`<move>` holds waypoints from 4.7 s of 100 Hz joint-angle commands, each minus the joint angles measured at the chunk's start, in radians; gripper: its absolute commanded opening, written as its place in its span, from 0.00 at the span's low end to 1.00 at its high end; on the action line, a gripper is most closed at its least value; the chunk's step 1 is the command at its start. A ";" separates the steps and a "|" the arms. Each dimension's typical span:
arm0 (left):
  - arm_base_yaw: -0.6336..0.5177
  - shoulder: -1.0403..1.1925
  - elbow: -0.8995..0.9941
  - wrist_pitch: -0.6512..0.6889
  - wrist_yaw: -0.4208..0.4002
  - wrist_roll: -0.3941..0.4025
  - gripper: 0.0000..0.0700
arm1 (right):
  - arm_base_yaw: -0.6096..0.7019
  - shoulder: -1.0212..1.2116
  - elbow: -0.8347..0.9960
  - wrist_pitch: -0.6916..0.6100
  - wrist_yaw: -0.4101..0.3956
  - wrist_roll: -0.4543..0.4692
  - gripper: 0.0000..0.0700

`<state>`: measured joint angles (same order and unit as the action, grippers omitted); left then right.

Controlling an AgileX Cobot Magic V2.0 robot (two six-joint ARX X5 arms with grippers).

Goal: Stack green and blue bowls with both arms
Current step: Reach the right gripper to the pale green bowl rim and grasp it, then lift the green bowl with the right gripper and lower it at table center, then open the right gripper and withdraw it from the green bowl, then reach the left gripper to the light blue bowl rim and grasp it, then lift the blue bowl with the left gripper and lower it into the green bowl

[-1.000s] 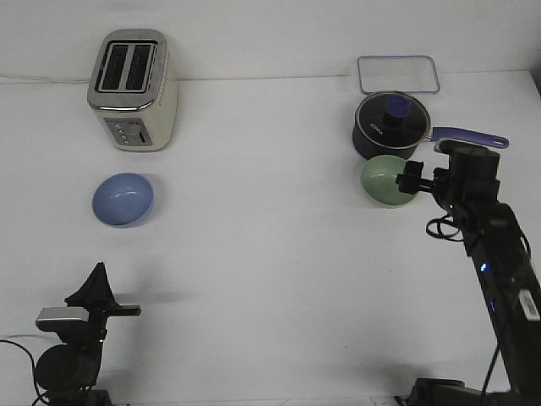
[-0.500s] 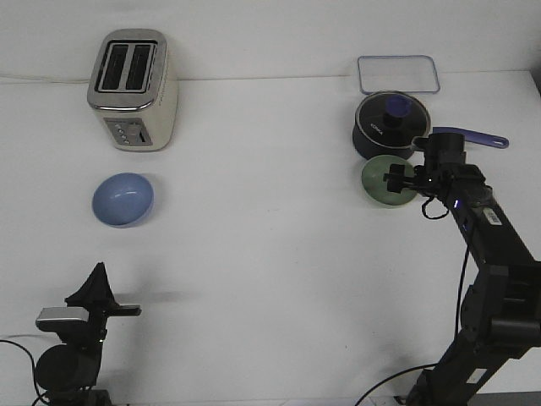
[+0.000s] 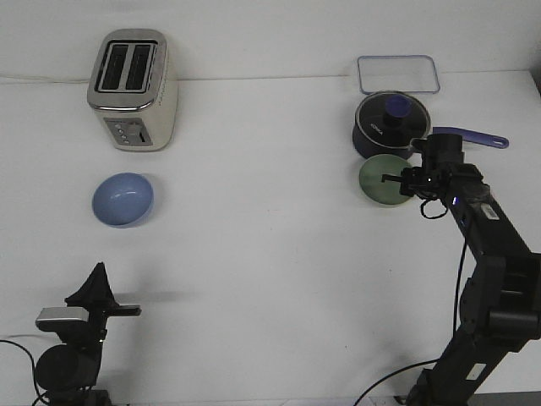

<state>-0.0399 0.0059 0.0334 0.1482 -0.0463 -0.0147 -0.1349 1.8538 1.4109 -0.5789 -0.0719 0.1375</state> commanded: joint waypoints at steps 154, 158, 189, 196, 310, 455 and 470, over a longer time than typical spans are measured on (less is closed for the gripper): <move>0.000 -0.001 -0.019 0.011 0.002 -0.005 0.02 | 0.731 -0.305 -0.438 0.174 -0.046 0.153 0.00; 0.000 -0.001 -0.019 0.010 0.002 -0.005 0.02 | 0.731 -0.304 -0.438 0.176 -0.061 0.152 0.04; 0.000 -0.001 -0.013 0.012 0.001 -0.125 0.02 | 0.685 -0.415 -0.428 0.175 -0.089 0.106 0.49; 0.000 -0.001 -0.005 0.010 0.001 -0.192 0.02 | 0.653 -0.482 -0.420 0.178 -0.088 0.071 0.49; 0.170 1.513 1.204 -0.645 0.021 -0.150 0.85 | 0.388 -1.186 -0.948 0.407 -0.085 0.022 0.48; -0.133 1.338 1.252 -0.678 0.451 -0.126 0.02 | 0.388 -1.185 -0.948 0.406 -0.085 0.019 0.48; -0.373 1.392 1.252 -0.680 0.408 -0.126 0.02 | 0.388 -1.185 -0.948 0.406 -0.087 0.020 0.48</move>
<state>-0.3321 1.3685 1.2709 -0.5335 0.3763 -0.1455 0.2520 0.6628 0.4629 -0.1822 -0.1566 0.1471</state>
